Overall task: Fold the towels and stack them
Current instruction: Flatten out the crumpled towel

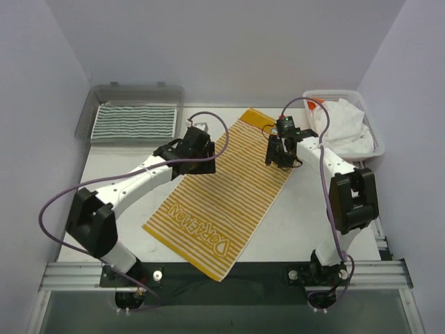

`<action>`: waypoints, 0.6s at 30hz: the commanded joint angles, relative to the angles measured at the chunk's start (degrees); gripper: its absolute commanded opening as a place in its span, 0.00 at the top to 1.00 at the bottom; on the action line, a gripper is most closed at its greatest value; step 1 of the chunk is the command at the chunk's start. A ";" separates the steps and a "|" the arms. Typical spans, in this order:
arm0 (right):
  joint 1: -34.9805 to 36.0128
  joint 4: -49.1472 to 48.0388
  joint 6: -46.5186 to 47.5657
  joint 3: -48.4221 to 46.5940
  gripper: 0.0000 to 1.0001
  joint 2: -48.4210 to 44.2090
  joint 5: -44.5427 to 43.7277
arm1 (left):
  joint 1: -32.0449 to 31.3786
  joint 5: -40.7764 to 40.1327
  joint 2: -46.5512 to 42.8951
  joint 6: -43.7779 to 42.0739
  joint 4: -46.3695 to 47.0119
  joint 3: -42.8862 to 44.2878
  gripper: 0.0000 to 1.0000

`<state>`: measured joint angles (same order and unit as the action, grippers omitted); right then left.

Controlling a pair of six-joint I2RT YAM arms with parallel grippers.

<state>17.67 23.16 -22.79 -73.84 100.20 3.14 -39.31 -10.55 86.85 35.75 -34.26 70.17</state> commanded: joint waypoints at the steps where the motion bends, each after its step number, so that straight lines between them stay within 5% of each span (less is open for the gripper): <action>1: -1.67 1.89 -2.79 -2.44 0.56 2.53 -1.20 | 3.27 -2.11 11.30 -12.01 3.41 11.28 0.36; 9: -2.99 1.36 -4.46 -4.55 0.64 7.11 -0.85 | 5.56 -1.15 28.98 -15.27 4.46 23.60 0.53; 18: -2.99 0.92 -4.72 -5.87 0.69 12.82 1.25 | 6.70 0.70 29.44 -8.25 5.78 14.30 0.62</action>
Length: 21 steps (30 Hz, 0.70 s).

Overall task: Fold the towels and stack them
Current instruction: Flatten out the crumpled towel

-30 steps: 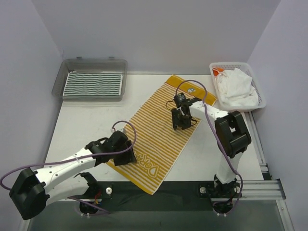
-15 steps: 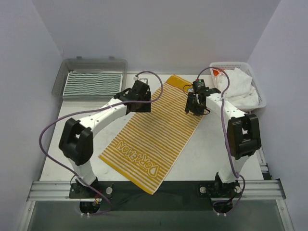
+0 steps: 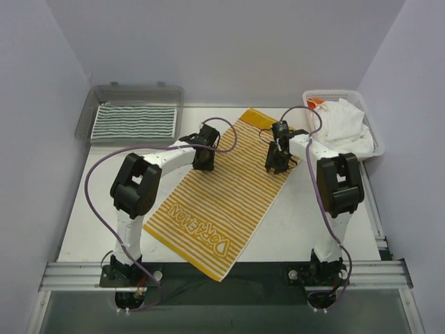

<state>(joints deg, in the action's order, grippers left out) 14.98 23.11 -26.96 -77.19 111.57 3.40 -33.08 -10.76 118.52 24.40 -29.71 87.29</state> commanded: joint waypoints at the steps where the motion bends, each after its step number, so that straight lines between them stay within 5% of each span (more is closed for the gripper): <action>1: -0.31 0.88 -0.46 -2.70 0.69 2.33 1.34 | 0.56 1.36 -2.76 4.15 1.06 -4.39 0.62; 11: 2.59 0.97 -0.47 -6.66 0.69 6.03 6.62 | -1.45 10.32 -21.02 23.65 9.58 -34.45 0.68; 21: 5.58 4.82 5.42 1.23 0.69 -0.11 6.37 | -16.22 10.68 -36.24 38.61 10.64 -48.87 0.63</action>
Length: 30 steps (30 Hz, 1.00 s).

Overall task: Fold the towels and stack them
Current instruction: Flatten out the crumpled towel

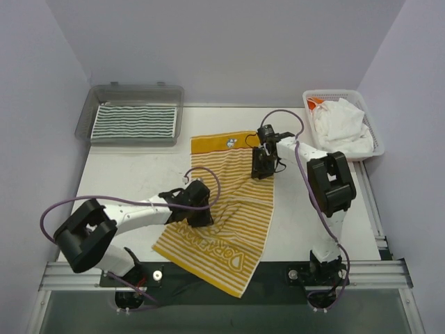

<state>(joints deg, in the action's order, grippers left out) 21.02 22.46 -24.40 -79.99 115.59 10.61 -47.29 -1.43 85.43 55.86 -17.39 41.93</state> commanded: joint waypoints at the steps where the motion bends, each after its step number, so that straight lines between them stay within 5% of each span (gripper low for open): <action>1: -0.36 5.93 4.26 5.09 0.69 -4.93 -1.38 | -2.19 1.26 -5.51 7.68 -1.77 -4.92 0.61; 8: -0.89 8.39 11.21 6.87 0.66 -12.75 -0.42 | 0.08 -10.23 -10.02 -3.63 -11.51 6.81 0.36; 12: -2.90 8.48 13.32 2.13 0.60 -14.87 0.29 | 9.91 -10.96 -6.60 -14.78 -9.52 14.99 0.31; 18: -6.86 8.04 15.96 -9.12 0.40 -8.39 -1.74 | 16.61 -11.93 11.05 -33.16 -5.02 32.04 0.27; 22: -10.46 7.51 15.88 -15.54 0.38 -2.84 -1.38 | 17.67 -13.15 24.40 -40.72 -5.38 46.53 0.26; 30: -12.31 6.63 15.09 -25.39 0.40 8.14 -1.65 | 21.97 -16.41 38.31 -41.88 -5.47 61.59 0.27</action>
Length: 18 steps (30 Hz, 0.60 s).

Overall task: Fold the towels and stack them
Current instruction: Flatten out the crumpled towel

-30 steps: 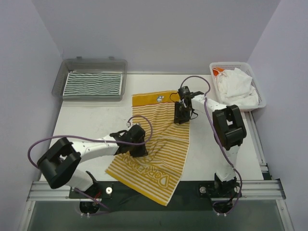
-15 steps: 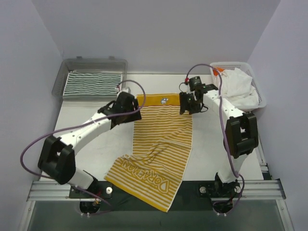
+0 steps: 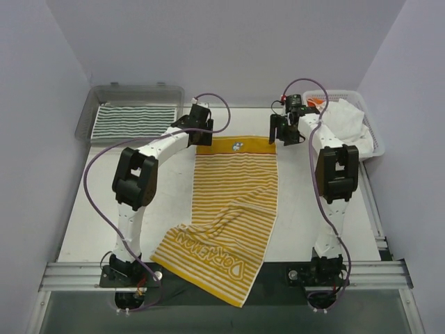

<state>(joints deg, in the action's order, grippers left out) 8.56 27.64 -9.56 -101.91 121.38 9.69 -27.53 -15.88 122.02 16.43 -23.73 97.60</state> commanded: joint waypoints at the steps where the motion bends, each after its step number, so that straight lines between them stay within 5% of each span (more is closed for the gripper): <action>1: 0.06 1.28 0.16 -4.86 0.40 3.15 -0.99 | 2.39 -1.96 4.00 -2.28 0.87 7.06 0.27; 18: -1.35 0.84 -6.25 -14.28 0.44 13.62 -1.79 | 4.76 1.20 17.46 1.24 -2.90 17.36 0.34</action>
<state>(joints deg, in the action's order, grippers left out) 7.90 27.16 -13.45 -114.37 134.85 9.21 -23.70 -15.79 137.43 16.40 -24.27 112.27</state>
